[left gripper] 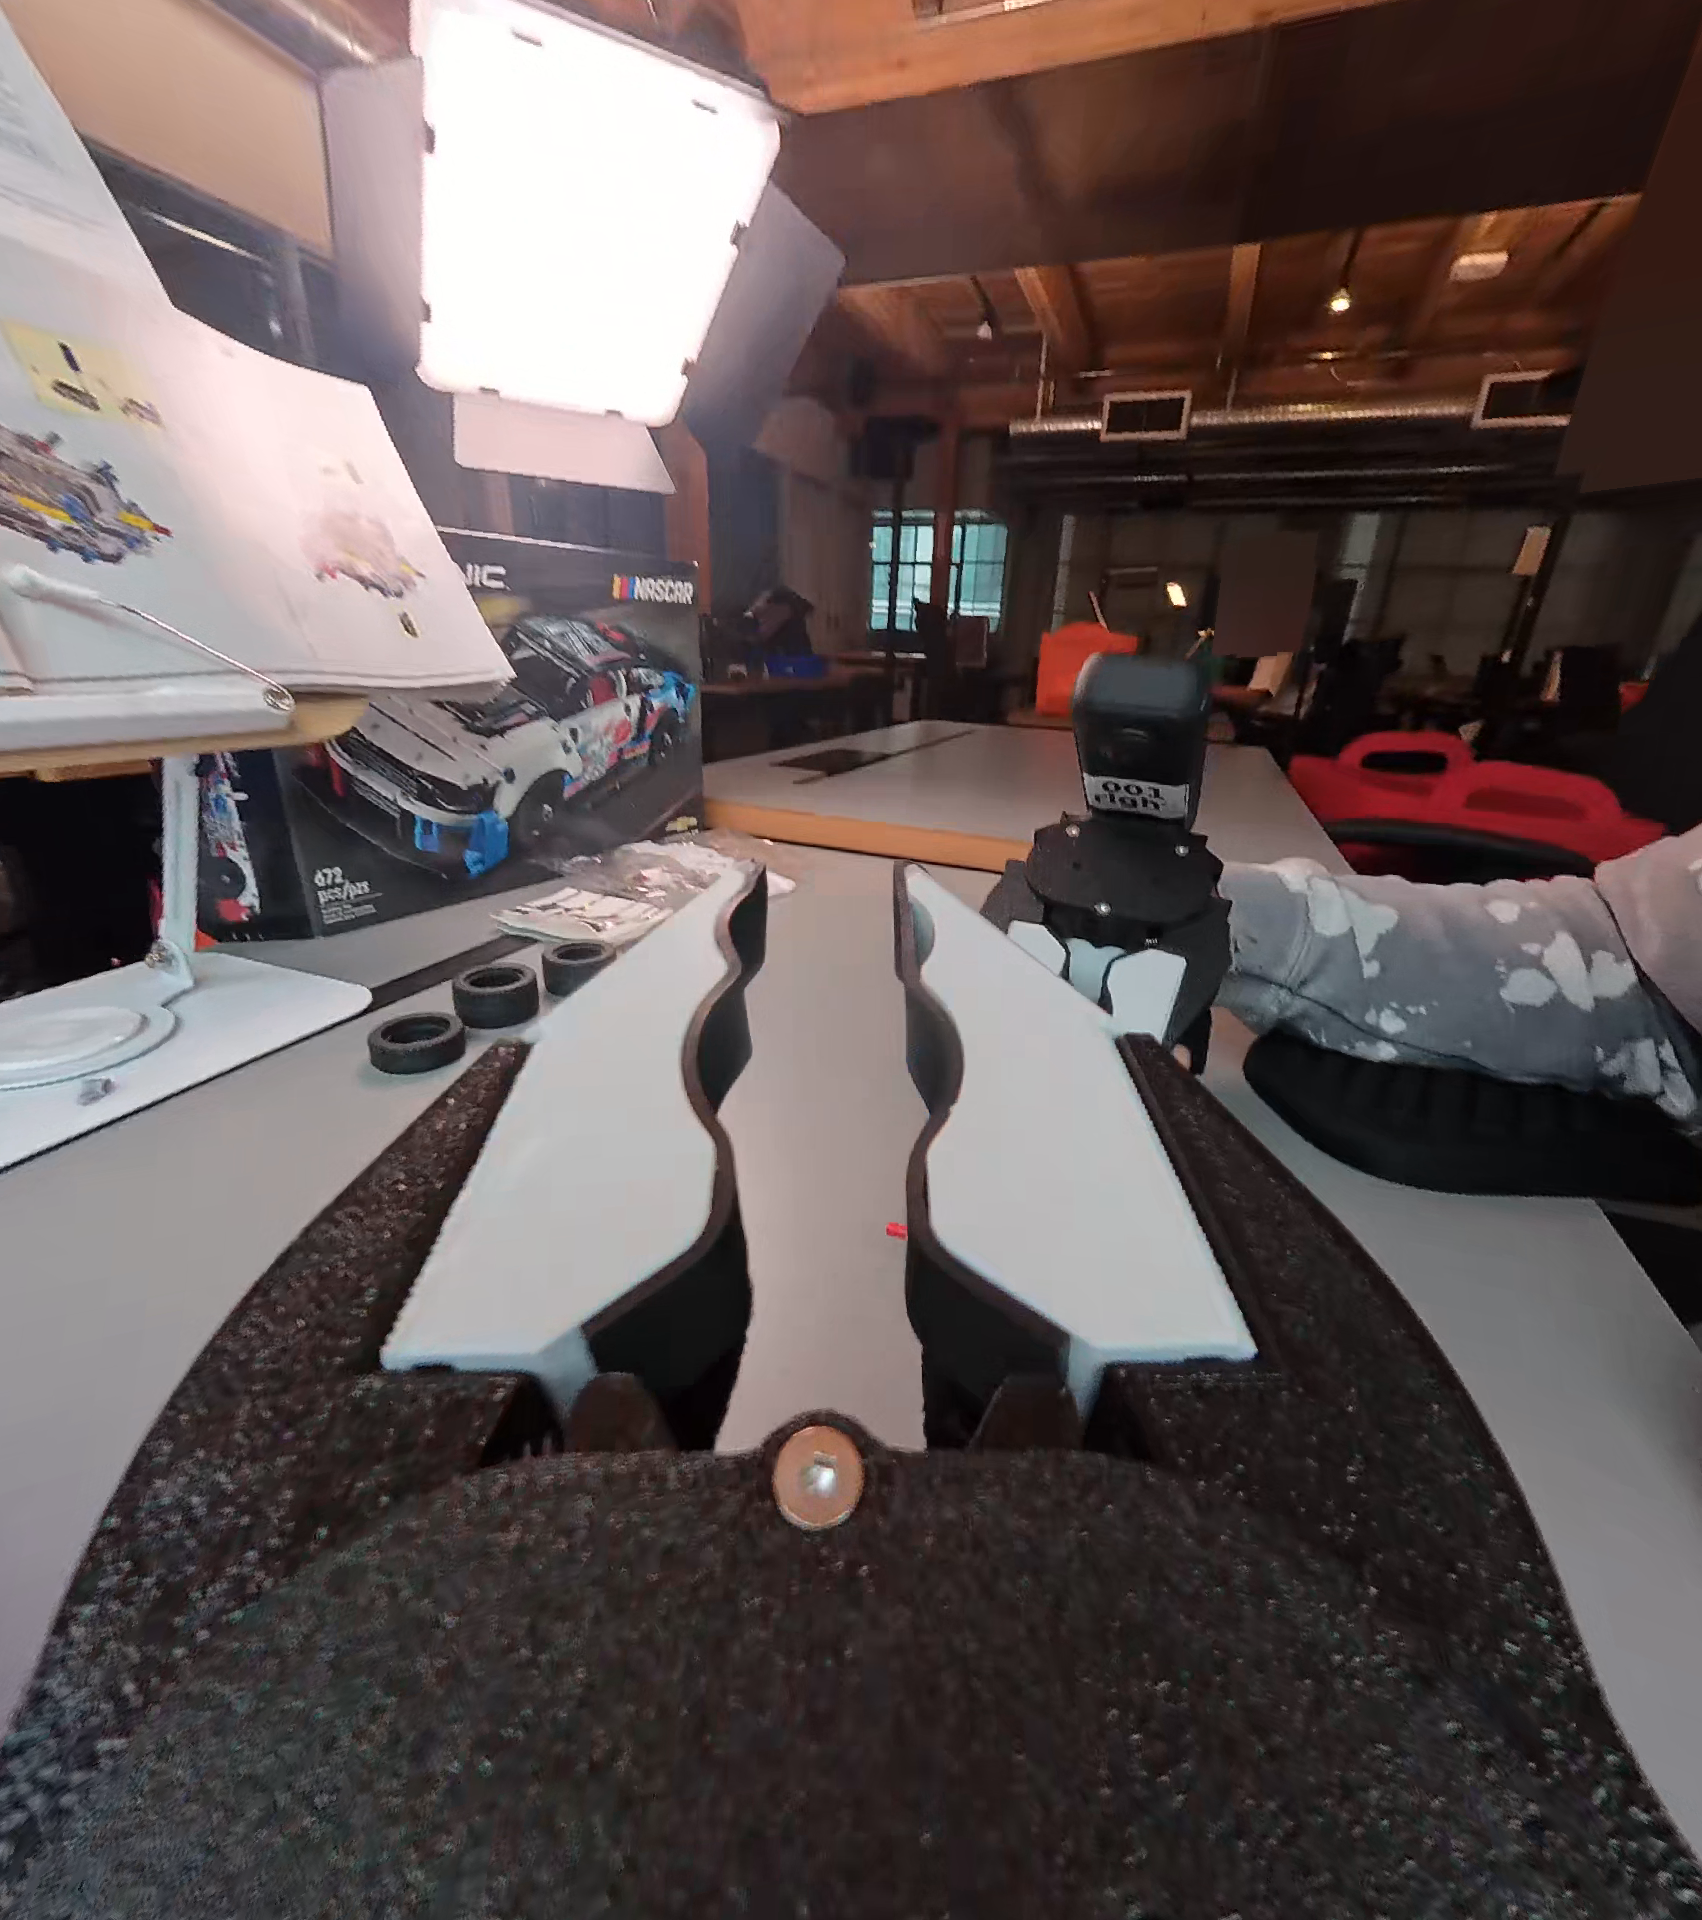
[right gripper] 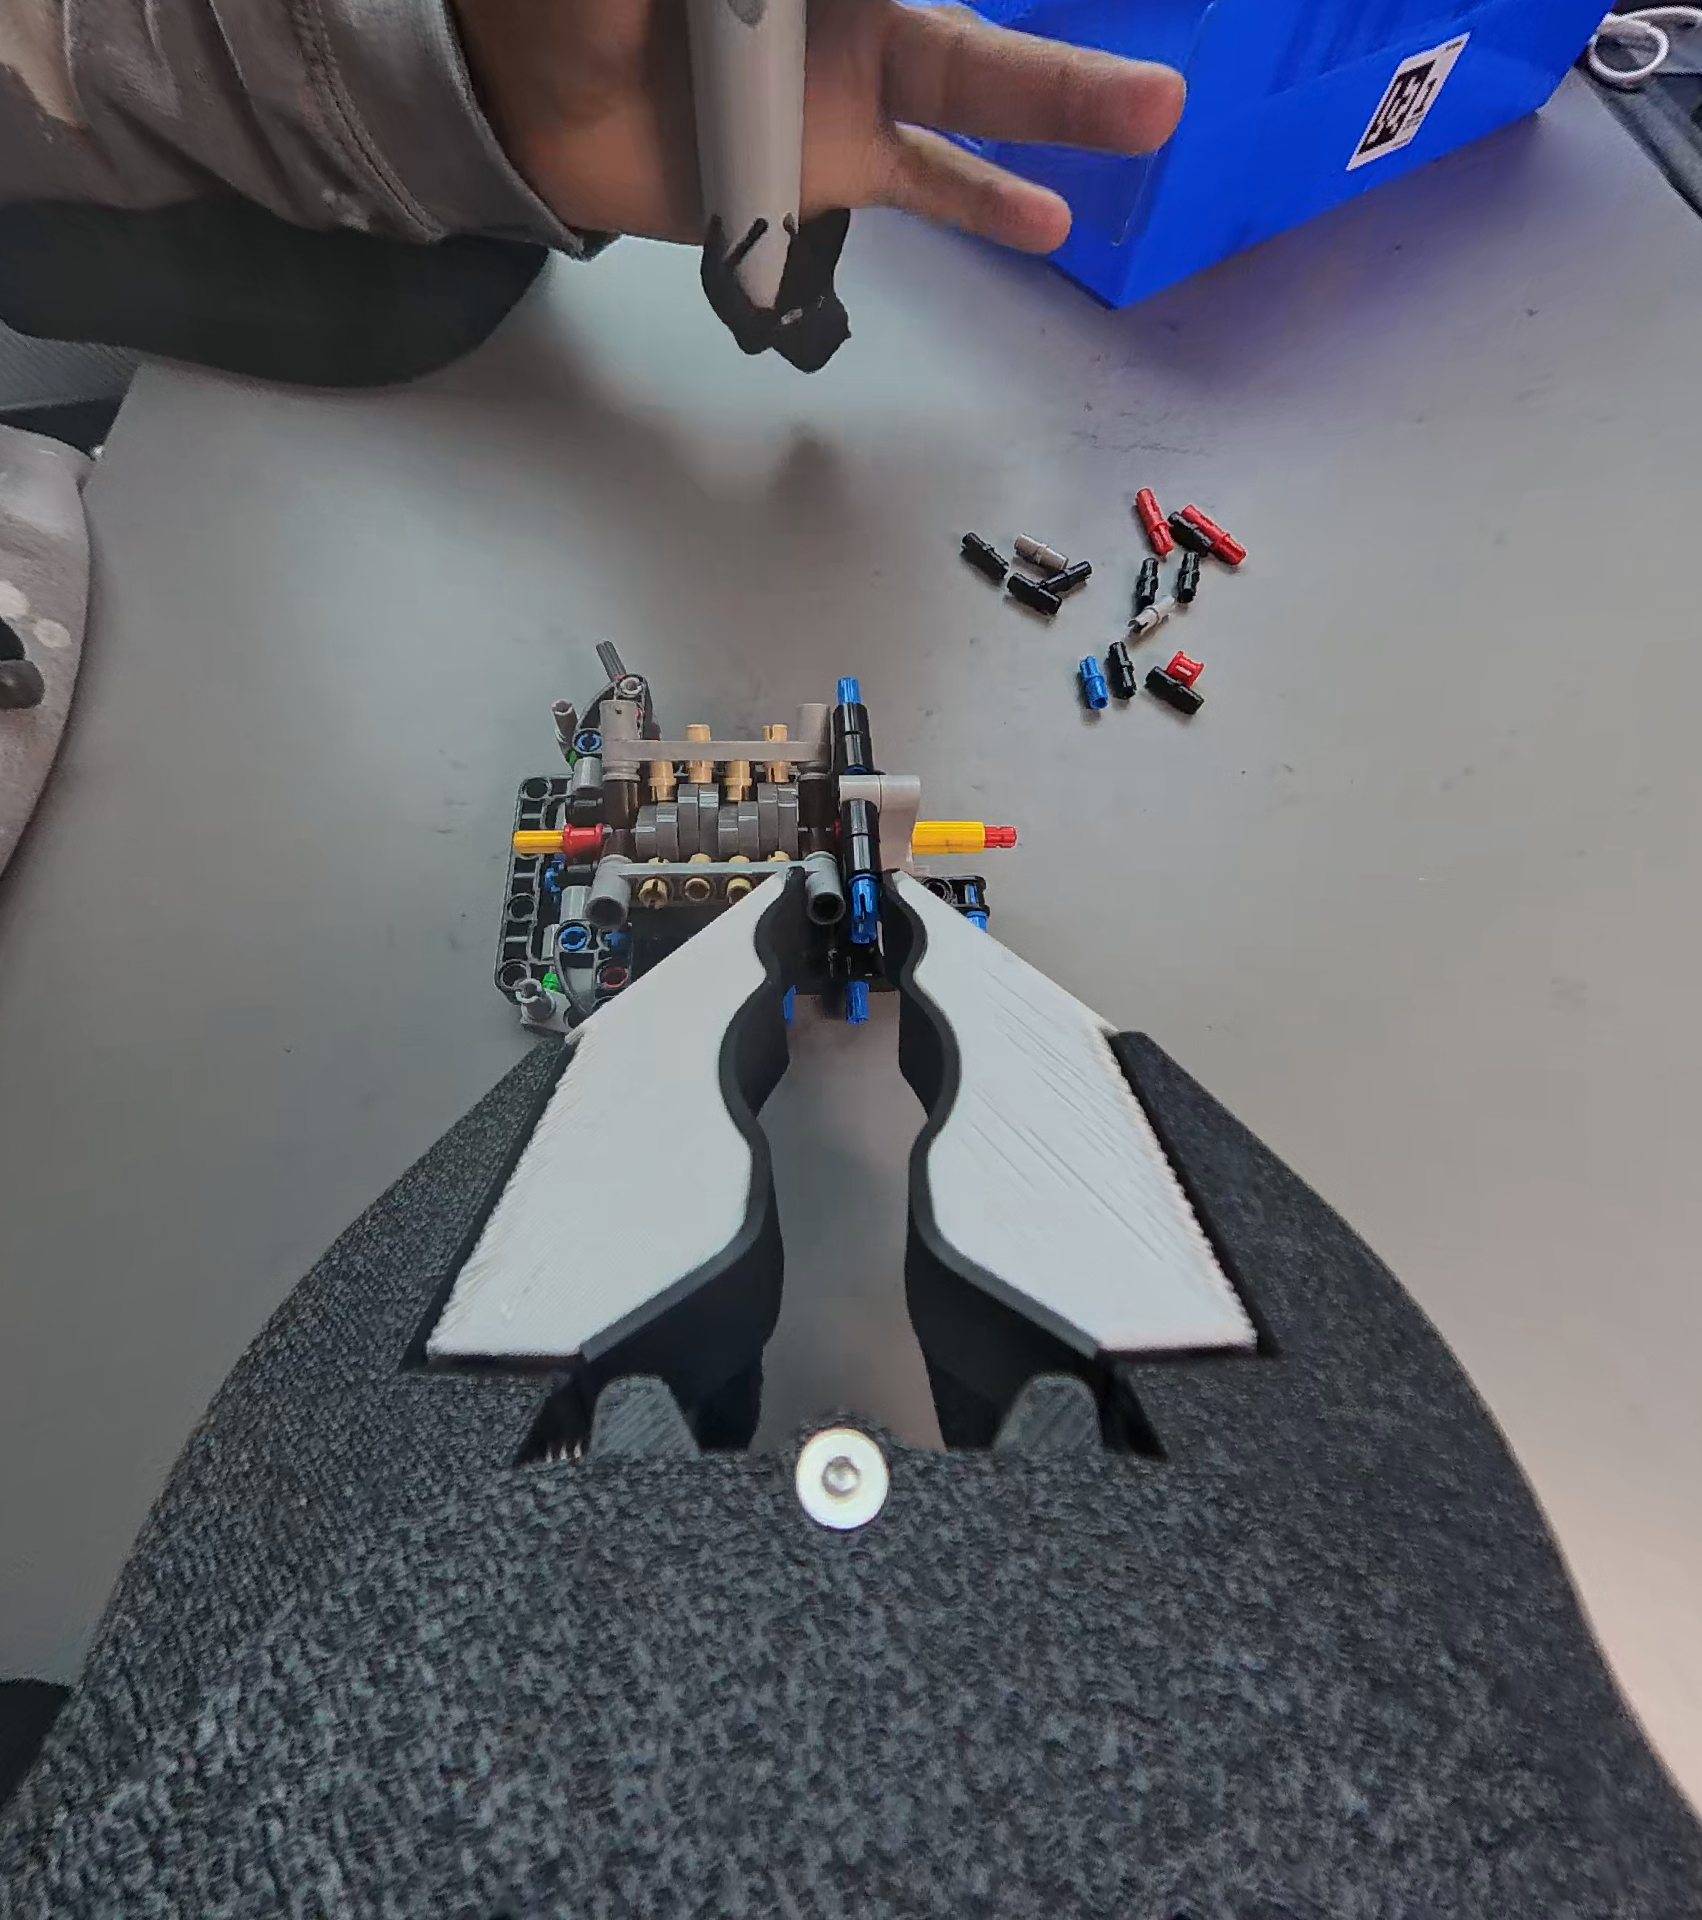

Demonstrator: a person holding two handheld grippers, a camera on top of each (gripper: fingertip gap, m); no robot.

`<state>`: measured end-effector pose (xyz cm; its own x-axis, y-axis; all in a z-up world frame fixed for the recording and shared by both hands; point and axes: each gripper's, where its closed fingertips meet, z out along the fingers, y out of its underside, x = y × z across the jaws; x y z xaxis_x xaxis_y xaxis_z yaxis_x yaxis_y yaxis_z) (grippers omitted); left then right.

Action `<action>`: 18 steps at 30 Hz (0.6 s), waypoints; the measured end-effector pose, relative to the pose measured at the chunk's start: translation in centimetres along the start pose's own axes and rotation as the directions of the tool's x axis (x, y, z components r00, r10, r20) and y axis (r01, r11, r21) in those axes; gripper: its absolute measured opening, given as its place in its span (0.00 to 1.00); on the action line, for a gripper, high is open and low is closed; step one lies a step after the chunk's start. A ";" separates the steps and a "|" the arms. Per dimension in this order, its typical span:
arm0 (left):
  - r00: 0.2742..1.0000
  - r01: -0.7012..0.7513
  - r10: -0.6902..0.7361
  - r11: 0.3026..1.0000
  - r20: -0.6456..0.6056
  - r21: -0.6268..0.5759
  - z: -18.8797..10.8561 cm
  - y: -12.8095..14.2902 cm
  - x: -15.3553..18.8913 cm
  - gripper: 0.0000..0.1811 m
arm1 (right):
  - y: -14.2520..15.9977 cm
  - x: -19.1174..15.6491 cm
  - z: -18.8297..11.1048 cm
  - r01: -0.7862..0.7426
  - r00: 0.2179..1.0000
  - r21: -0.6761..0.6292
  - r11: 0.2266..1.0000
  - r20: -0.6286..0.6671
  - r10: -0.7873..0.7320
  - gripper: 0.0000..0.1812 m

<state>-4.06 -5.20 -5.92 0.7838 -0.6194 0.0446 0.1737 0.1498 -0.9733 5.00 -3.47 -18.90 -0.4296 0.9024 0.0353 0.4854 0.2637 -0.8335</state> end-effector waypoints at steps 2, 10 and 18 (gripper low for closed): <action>0.999 0.017 -0.018 0.999 0.028 0.033 -0.3 -0.6 -0.6 0.18 | -0.4 0.0 -0.1 0.009 1.000 0.021 1.000 -0.005 -0.008 0.07; 0.955 -0.083 0.105 0.992 0.277 -0.091 -1.3 0.3 -4.3 0.14 | -3.2 2.2 -1.9 -0.017 0.993 0.193 0.981 -0.115 0.040 0.07; 0.919 -0.117 0.166 0.981 0.357 -0.156 -2.2 1.0 -6.1 0.00 | -5.6 10.0 -5.9 0.004 0.858 0.372 0.928 -0.478 0.188 0.07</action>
<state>-10.03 -3.00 -7.62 0.9623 -0.2690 -0.0407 -0.0142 0.0994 -0.9949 2.46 6.04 -10.60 0.0874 0.9867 0.1371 0.1654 0.1213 -0.9787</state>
